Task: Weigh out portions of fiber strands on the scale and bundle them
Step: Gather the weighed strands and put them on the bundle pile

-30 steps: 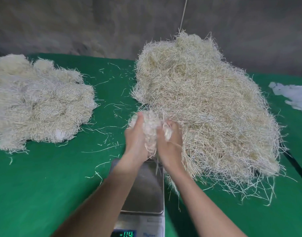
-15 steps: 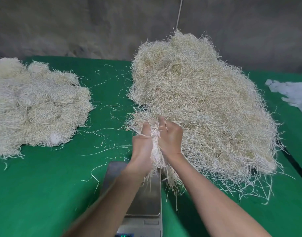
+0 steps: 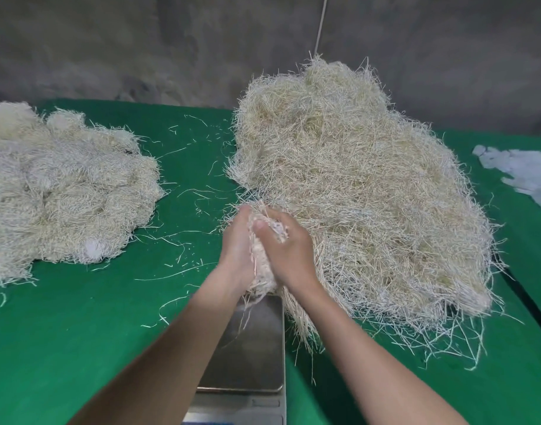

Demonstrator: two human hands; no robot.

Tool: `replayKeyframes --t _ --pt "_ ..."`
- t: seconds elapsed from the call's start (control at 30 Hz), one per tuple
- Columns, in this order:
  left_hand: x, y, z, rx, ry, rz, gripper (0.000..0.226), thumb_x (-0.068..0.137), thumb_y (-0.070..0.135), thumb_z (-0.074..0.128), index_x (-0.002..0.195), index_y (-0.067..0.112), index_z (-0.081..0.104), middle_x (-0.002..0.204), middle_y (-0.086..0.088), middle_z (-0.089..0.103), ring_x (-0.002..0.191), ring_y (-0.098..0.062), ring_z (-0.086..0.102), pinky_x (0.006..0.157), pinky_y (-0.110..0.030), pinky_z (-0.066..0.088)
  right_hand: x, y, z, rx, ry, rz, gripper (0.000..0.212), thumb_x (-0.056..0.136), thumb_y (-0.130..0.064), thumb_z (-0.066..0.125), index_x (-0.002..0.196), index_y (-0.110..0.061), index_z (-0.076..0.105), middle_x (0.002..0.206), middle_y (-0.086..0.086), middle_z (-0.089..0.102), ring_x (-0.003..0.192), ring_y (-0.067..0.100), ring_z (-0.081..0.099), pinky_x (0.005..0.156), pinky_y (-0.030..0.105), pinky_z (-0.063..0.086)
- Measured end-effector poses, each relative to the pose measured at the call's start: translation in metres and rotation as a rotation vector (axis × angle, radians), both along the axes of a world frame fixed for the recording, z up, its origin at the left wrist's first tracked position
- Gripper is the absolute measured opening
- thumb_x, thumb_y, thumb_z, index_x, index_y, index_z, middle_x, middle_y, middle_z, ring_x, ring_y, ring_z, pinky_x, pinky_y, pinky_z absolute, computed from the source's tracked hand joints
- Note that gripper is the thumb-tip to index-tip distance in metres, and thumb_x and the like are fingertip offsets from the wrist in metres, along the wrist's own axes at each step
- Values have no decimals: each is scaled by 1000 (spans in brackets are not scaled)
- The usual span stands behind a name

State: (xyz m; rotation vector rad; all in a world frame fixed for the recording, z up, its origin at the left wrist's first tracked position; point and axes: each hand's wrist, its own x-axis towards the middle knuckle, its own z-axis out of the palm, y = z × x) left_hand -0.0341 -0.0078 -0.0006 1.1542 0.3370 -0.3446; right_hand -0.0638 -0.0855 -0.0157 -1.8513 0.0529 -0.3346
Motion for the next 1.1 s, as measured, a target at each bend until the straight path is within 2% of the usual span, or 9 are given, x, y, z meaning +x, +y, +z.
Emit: replayKeyframes --t 0.2,0.43,0.53,0.7,0.87,0.93,1.0,1.03,1.1 --pt "-24 9 -21 31 56 -111 97 61 83 37 139 25 42 143 -7 45 131 -28 42 112 -55 20 31 -19 13 540 70 -316 20 95 -28 52 114 -34 53 141 2 44 89 -4 60 73 16 51" --pt "5 6 -12 -307 154 144 49 99 45 37 125 7 56 112 -12 64 99 -22 66 94 -34 49 -5 -2 -17 -345 -171 -38 22 91 -20 51 112 -18 57 108 -8 53 104 10 46 96 35 40" --pt "-12 -1 -8 -145 -68 29 24 101 18 35 89 12 54 87 1 52 71 4 58 69 -1 38 -17 17 -8 -422 -338 41 18 84 -39 51 93 -26 43 96 -13 40 87 2 38 78 22 37" --pt "-7 -9 8 -75 -38 70 33 100 31 44 101 2 62 67 -11 70 60 -10 69 47 -19 51 20 -8 28 -298 -91 -21 49 97 -39 37 142 -50 20 155 -17 0 142 4 0 116 44 10" --pt "15 0 20 121 -156 71 31 100 12 40 69 12 49 65 -3 46 37 0 50 41 -13 40 -2 27 5 -169 -71 118 50 91 -52 40 140 -51 28 150 -19 24 116 -18 40 98 16 40" --pt "18 0 25 71 -79 -23 25 99 22 44 84 6 55 74 -8 55 55 -8 60 52 -21 48 12 18 13 -53 15 7 48 91 -55 45 137 -39 42 143 -9 41 84 -17 48 79 10 45" --pt "17 3 31 -63 -22 -171 51 96 48 40 119 3 52 108 -18 65 93 -23 67 82 -36 54 27 -4 24 -78 75 -125 50 92 -50 48 133 -21 50 132 3 52 104 -5 56 87 12 40" --pt "18 4 31 -107 -41 -183 62 94 53 38 132 4 45 122 -21 60 107 -26 62 94 -41 48 33 -15 29 -35 78 -167 51 93 -47 50 132 -15 50 128 4 52 118 20 33 87 40 17" --pt "22 5 23 -12 -138 -142 63 92 53 43 138 10 41 137 -14 50 122 -22 52 106 -40 38 40 -24 33 64 80 -216 55 92 -47 50 136 -13 45 139 5 43 107 2 43 85 16 26"
